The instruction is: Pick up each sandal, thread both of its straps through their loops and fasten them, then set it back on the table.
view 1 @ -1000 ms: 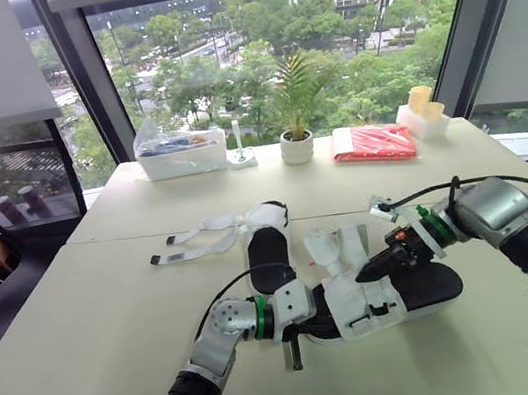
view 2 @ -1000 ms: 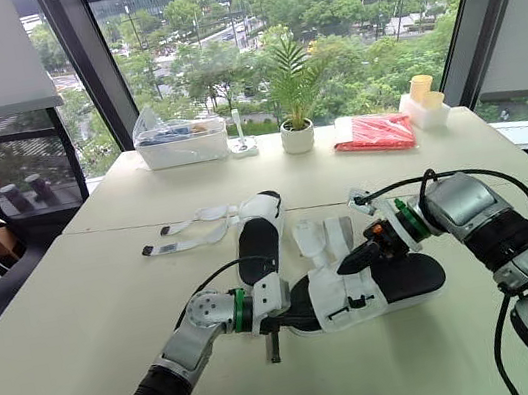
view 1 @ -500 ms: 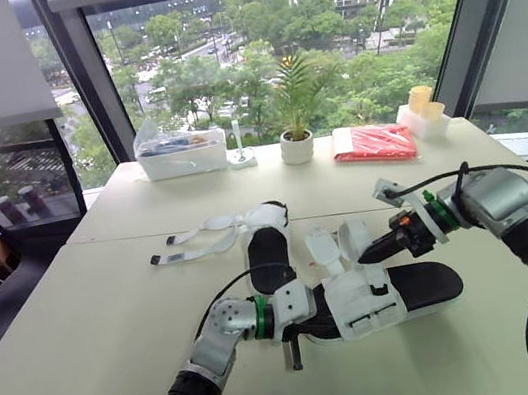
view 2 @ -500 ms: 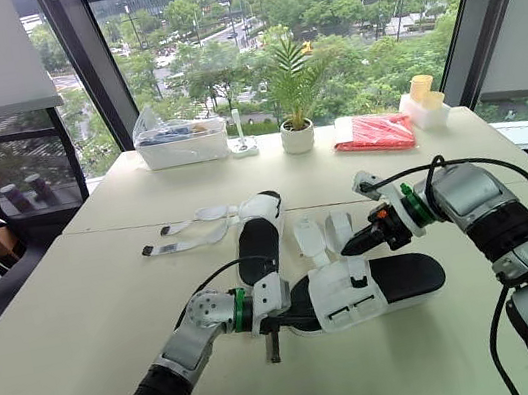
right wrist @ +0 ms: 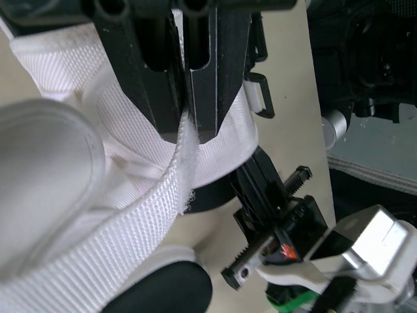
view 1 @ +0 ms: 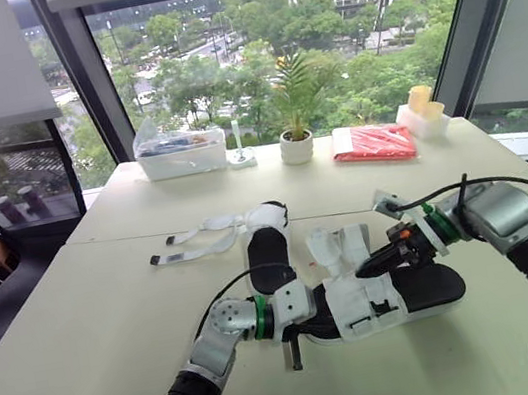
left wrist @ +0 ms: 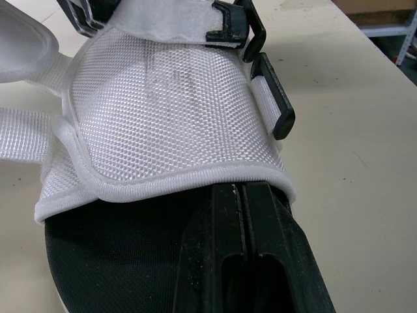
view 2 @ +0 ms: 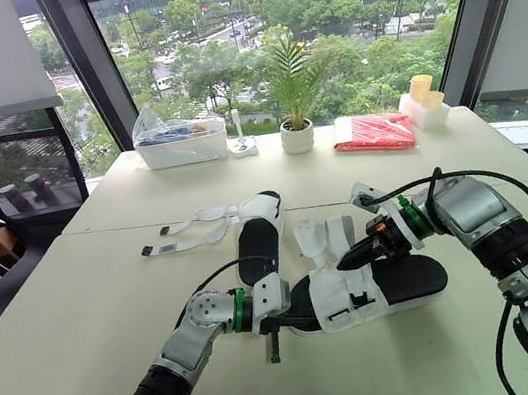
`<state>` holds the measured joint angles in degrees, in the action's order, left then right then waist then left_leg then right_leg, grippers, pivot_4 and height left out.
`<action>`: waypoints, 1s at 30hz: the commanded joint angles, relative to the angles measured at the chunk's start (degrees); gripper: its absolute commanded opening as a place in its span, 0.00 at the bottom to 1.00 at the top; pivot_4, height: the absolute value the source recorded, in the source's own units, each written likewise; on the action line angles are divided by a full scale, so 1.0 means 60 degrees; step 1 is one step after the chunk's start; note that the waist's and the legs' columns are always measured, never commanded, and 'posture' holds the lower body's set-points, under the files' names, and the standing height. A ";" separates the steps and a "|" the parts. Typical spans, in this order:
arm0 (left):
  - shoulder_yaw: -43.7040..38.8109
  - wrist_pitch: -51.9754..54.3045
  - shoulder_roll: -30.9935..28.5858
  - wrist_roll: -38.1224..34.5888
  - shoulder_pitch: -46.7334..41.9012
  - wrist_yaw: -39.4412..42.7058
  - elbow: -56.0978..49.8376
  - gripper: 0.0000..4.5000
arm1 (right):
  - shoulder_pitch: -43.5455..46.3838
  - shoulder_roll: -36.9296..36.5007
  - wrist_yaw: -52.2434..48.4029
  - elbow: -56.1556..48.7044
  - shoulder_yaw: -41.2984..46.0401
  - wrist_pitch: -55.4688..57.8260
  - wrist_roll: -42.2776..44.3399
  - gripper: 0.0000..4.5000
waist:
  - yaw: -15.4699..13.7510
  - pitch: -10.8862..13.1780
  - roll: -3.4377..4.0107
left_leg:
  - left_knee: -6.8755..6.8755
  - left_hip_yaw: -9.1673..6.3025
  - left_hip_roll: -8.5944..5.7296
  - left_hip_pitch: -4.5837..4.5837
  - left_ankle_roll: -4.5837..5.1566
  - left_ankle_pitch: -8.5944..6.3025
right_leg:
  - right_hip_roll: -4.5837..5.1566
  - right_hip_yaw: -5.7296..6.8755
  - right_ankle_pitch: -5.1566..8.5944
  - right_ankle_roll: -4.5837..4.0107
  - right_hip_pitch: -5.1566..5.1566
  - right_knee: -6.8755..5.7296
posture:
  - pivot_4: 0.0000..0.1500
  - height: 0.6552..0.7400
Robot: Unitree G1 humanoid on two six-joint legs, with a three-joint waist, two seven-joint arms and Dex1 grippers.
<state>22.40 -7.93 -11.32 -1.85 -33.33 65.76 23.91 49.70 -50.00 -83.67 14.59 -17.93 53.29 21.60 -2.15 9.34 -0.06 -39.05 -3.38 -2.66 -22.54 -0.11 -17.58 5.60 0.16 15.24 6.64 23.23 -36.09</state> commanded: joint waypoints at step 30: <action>0.0417 0.0272 -0.0147 0.0353 0.0388 0.0011 0.0108 0.00 | 0.0663 -0.0121 -0.1472 0.0787 -0.0592 -0.2609 -0.1111 0.02 | -0.0001 0.0000 0.0000 | 0.0000 0.0002 -0.0003 0.0000 -0.0047 0.0028 | -0.0008 0.0001 0.0000 0.0000 0.0000 0.0000 | 1.00 0.97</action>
<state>22.44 -7.78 -11.30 -1.84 -32.83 65.32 23.31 52.39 -49.93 -92.01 20.16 -21.59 38.34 14.40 -2.16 9.34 -0.06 -39.04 -3.37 -2.68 -22.54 -0.39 -17.42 5.56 0.17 15.24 6.64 23.23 -36.10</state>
